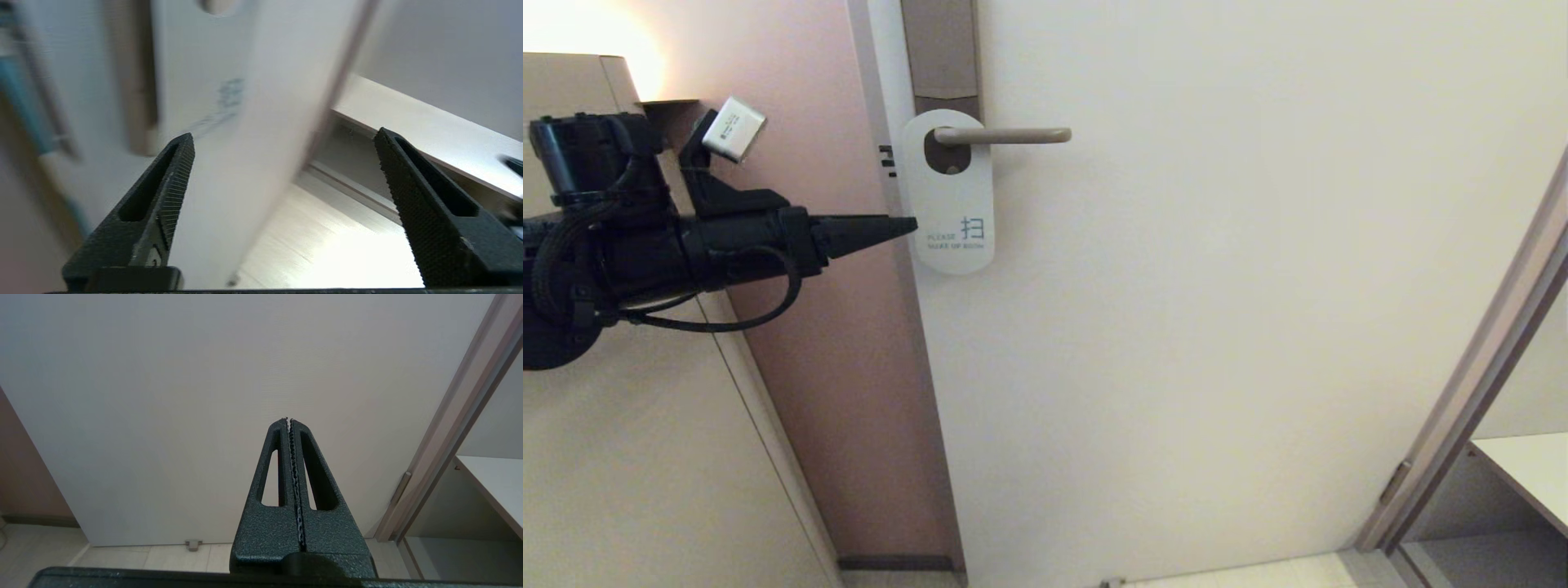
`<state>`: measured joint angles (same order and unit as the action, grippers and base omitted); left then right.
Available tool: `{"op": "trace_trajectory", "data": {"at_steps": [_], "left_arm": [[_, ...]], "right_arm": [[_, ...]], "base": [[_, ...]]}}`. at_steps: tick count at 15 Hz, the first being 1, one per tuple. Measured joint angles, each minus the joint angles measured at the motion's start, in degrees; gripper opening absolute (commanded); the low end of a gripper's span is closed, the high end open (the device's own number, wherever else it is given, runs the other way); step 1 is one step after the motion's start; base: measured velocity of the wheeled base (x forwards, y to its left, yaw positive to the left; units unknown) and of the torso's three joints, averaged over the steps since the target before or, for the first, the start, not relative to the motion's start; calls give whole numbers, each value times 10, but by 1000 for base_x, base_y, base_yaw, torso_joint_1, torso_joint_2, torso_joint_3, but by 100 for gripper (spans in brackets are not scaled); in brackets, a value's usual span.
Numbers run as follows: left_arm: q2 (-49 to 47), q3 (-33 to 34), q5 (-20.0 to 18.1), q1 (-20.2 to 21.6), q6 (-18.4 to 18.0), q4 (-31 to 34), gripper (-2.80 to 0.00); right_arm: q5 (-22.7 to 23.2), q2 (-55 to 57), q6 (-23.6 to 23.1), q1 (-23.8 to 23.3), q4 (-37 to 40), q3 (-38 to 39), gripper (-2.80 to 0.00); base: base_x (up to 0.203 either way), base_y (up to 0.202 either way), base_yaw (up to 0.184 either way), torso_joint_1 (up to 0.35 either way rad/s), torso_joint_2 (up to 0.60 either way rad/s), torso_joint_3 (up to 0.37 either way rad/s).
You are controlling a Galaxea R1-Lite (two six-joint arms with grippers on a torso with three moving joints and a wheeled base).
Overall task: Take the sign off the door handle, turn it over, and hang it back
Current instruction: Take down the sign
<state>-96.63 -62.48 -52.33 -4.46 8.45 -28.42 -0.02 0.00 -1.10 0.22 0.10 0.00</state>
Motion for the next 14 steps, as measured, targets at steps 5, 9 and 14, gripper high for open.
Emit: {"op": "trace_trajectory", "data": {"at_steps": [5,9,14], "left_arm": [[-38,-22,-52,5,0,-30,0],[-69,-45,-52,10,-1,-45,0],[-103,-77,-53,11,-1,-45,0]], "right_arm": [[0,0,0,0,0,0,-280],[0,0,0,0,0,0,-280],[0,0,0,0,0,0,-280]], "base": [[0,0,0,0,0,0],[0,0,0,0,0,0],[0,0,0,0,0,0]]}}
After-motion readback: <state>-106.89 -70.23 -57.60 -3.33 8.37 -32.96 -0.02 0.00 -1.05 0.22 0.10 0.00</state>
